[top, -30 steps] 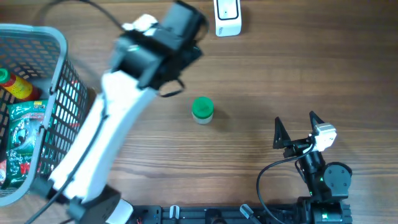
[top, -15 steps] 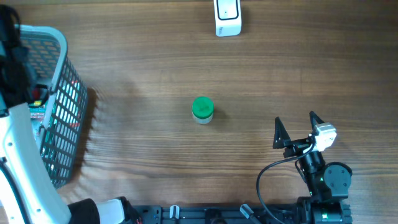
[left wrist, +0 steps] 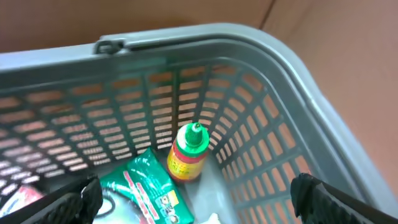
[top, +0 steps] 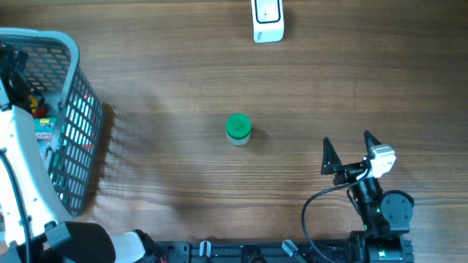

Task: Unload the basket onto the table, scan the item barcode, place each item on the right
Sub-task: 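Reach into the basket and grasp the red-yellow bottle with left gripper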

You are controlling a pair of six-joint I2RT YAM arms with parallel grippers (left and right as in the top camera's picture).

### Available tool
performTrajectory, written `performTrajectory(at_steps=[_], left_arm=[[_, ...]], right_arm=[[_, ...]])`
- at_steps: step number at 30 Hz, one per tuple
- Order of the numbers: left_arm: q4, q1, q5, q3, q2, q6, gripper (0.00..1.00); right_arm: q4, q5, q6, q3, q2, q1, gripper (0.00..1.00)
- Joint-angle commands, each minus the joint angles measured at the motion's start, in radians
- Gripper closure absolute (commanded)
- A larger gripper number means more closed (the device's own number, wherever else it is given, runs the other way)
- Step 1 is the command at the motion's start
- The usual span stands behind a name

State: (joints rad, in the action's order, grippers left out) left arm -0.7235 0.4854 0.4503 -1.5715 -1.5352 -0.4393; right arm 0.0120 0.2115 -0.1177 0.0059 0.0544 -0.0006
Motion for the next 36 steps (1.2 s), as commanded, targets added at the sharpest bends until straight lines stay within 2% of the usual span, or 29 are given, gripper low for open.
performTrajectory(at_steps=[1, 10, 21, 22, 23, 25, 30, 36], left_arm=[[0.024, 0.057, -0.069, 0.019, -0.049, 0.118, 0.0], [0.132, 0.103, -0.103, 0.019, -0.282, 0.118, 0.0], [0.299, 0.103, -0.121, 0.019, -0.422, 0.117, 0.0], [0.302, 0.105, -0.121, 0.019, -0.433, 0.117, 0.01], [0.303, 0.105, -0.121, 0.019, -0.441, 0.117, 0.07], [0.302, 0.106, -0.121, 0.019, -0.443, 0.117, 0.31], [0.285, 0.106, -0.074, 0.019, -0.411, 0.117, 0.44], [0.23, 0.106, -0.06, 0.019, -0.228, 0.117, 0.46]], right_arm=[[0.003, -0.006, 0.013, -0.001, -0.003, 0.003, 0.0], [0.003, -0.006, 0.013, -0.001, -0.003, 0.003, 0.0], [0.003, -0.006, 0.013, -0.001, -0.003, 0.003, 0.0], [0.003, -0.006, 0.013, -0.001, -0.003, 0.003, 0.0], [0.003, -0.006, 0.012, -0.001, -0.003, 0.003, 0.0], [0.003, -0.006, 0.013, -0.001, -0.003, 0.003, 0.0], [0.003, -0.006, 0.013, -0.001, -0.003, 0.003, 0.0], [0.003, -0.006, 0.013, -0.001, -0.003, 0.003, 0.0]])
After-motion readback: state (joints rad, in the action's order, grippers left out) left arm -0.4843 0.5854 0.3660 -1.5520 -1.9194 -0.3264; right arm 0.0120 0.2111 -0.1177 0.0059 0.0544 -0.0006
